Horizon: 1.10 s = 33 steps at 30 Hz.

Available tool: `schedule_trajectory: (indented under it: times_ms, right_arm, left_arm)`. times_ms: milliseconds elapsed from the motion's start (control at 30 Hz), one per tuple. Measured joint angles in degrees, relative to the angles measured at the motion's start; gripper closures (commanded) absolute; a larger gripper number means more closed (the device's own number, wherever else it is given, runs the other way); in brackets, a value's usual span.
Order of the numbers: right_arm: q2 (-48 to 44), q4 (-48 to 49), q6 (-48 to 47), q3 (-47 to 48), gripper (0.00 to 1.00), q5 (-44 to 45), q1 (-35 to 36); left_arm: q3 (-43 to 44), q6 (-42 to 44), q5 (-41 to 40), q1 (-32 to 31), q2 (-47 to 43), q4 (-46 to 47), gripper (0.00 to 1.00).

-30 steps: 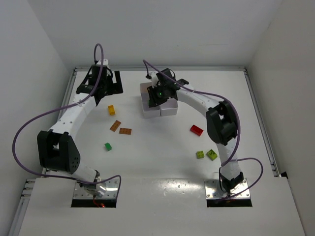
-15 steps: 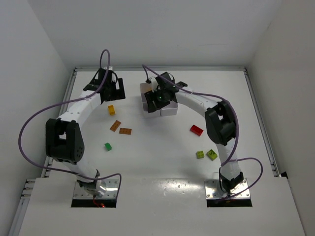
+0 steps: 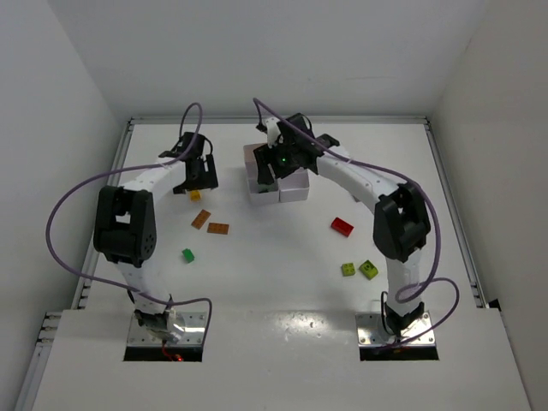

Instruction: Sort the legos into containers by color

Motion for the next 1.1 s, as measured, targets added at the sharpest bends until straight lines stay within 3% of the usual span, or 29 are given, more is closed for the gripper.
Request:
schedule_trajectory:
  times_ms: [167,367,467,500,567,600,667,933,1100]
  right_arm:
    - [-5.4,0.4,-1.0,0.0,0.33,0.4,0.0]
    - [-7.8,0.9,-2.2,0.0,0.37,1.3,-0.3]
    - [-8.3,1.0,-2.6,-0.2,0.4,2.0,-0.4]
    - [-8.6,1.2,-2.9,-0.7,0.4,2.2,-0.5]
    - [-9.6,1.2,-3.3,-1.8,0.41,2.4,-0.5]
    - [-10.4,1.5,-3.7,-2.6,0.41,2.4,-0.5]
    - [-12.8,2.4,-5.4,-5.8,0.41,2.1,-0.7]
    - [-31.5,1.9,-16.7,-33.1,0.41,-0.8,-3.1]
    - [-37.7,0.5,-20.7,-41.0,0.41,-0.6,-4.6]
  left_arm:
    - [0.0,-1.4,-2.6,0.1,2.8,-1.2,0.2]
    - [0.7,-2.9,-3.3,1.7,7.3,-1.6,0.38]
    - [1.6,-3.6,-2.3,3.1,9.9,-1.6,0.52]
    - [2.0,-3.8,-2.2,3.5,10.1,-1.5,0.69]
    - [2.7,-4.0,-1.6,3.9,10.5,-1.4,0.82]
    - [3.0,-3.7,-0.9,4.2,10.6,-1.5,0.94]
    - [3.3,-2.2,2.1,4.2,10.6,-1.2,1.0]
    - [5.9,5.4,18.7,0.9,5.0,-0.9,1.0]
    - [13.0,9.0,26.9,-5.7,0.9,0.4,1.0]
